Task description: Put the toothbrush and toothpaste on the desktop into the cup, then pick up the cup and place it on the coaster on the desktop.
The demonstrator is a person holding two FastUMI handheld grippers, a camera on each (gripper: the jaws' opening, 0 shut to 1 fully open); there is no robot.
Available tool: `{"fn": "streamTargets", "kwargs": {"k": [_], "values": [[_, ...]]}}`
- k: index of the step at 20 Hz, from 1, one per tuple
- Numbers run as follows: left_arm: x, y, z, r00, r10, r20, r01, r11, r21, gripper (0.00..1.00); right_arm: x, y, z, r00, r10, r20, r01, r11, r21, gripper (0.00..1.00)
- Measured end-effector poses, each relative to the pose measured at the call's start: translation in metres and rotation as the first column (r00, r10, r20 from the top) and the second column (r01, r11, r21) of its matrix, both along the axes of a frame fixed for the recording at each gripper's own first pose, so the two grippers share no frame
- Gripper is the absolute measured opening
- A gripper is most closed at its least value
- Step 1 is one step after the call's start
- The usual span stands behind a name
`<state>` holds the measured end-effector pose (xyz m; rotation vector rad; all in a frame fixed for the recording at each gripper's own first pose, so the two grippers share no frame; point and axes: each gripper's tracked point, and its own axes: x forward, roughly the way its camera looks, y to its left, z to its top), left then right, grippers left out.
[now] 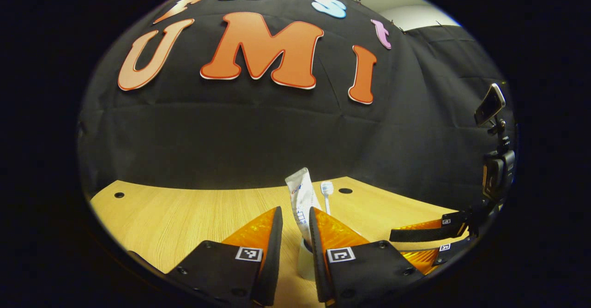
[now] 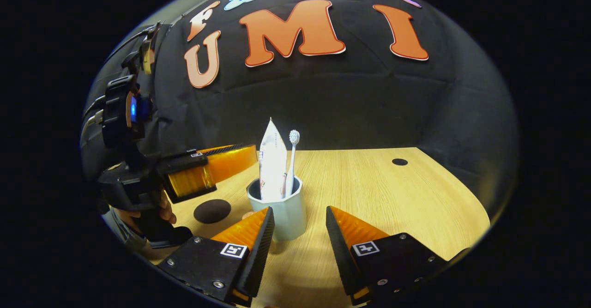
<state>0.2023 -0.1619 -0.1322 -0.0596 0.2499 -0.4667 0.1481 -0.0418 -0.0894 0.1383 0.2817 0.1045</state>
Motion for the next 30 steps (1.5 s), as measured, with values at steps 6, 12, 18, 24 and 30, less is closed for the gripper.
{"fn": "streamTargets", "kwargs": {"k": [6,12,18,24,30], "values": [[-0.008,0.0,0.019,0.998,-0.039,0.039,0.039,0.999,-0.016,0.59,0.002,0.0,0.008,1.0,-0.005,-0.016,0.005,1.0,-0.021,0.68],[-0.018,0.035,0.046,0.996,0.008,0.084,-0.005,1.0,-0.029,0.77,0.0,0.012,0.018,0.997,0.028,-0.074,-0.032,0.998,-0.049,0.7],[-0.027,0.073,0.06,0.991,0.068,0.113,-0.069,0.998,0.007,0.88,0.002,0.04,0.032,0.983,0.058,-0.175,-0.072,0.994,-0.077,0.75],[-0.042,0.115,0.066,0.985,0.116,0.128,-0.121,0.992,0.032,0.95,0.017,0.05,-0.009,0.933,0.006,-0.359,-0.072,0.983,-0.171,0.76],[-0.054,0.16,0.067,0.977,0.158,0.144,-0.166,0.985,0.046,0.95,0.023,0.039,-0.033,0.847,-0.094,-0.524,-0.005,0.983,-0.184,0.77]]}}
